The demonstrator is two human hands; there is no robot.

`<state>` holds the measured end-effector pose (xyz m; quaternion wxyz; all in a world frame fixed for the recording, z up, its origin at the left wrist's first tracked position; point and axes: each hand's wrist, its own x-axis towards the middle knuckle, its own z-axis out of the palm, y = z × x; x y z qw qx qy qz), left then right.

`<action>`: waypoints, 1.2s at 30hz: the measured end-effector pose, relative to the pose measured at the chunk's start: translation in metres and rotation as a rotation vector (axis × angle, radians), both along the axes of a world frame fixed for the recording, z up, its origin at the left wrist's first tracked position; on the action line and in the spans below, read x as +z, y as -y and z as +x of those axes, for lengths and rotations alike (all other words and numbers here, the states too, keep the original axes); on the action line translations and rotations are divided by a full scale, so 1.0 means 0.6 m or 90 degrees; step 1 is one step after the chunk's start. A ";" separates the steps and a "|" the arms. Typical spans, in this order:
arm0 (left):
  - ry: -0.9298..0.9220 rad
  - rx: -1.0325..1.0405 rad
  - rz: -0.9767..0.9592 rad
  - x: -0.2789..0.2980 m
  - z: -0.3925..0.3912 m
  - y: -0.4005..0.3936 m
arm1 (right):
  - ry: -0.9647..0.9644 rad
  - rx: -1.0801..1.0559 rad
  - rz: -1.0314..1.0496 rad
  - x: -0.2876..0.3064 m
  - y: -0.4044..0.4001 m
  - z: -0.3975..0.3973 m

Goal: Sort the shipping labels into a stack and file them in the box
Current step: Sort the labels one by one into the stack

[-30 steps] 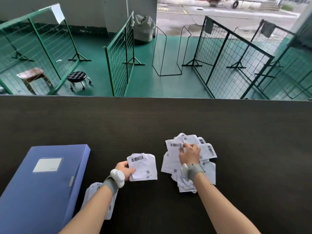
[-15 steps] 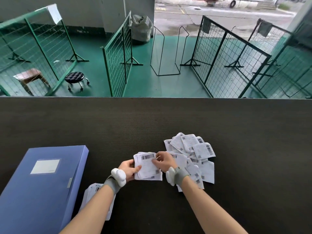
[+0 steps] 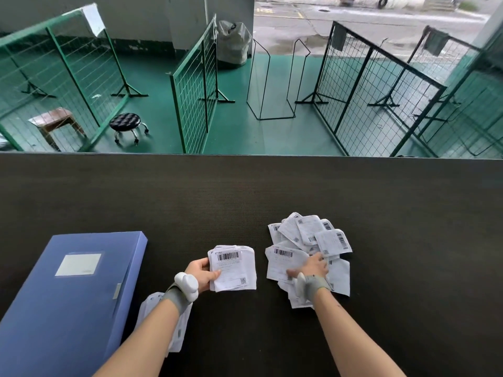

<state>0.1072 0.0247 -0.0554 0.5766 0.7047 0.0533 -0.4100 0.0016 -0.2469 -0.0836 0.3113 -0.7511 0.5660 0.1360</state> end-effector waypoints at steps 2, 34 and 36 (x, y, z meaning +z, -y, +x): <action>-0.005 -0.004 0.006 -0.002 -0.002 0.004 | 0.041 -0.019 0.027 -0.013 0.007 -0.006; 0.150 0.014 -0.054 0.014 0.010 0.019 | 0.431 0.245 0.259 0.045 -0.127 0.050; 0.188 -0.013 -0.049 0.018 0.013 0.027 | 0.440 0.271 0.243 0.055 -0.125 0.051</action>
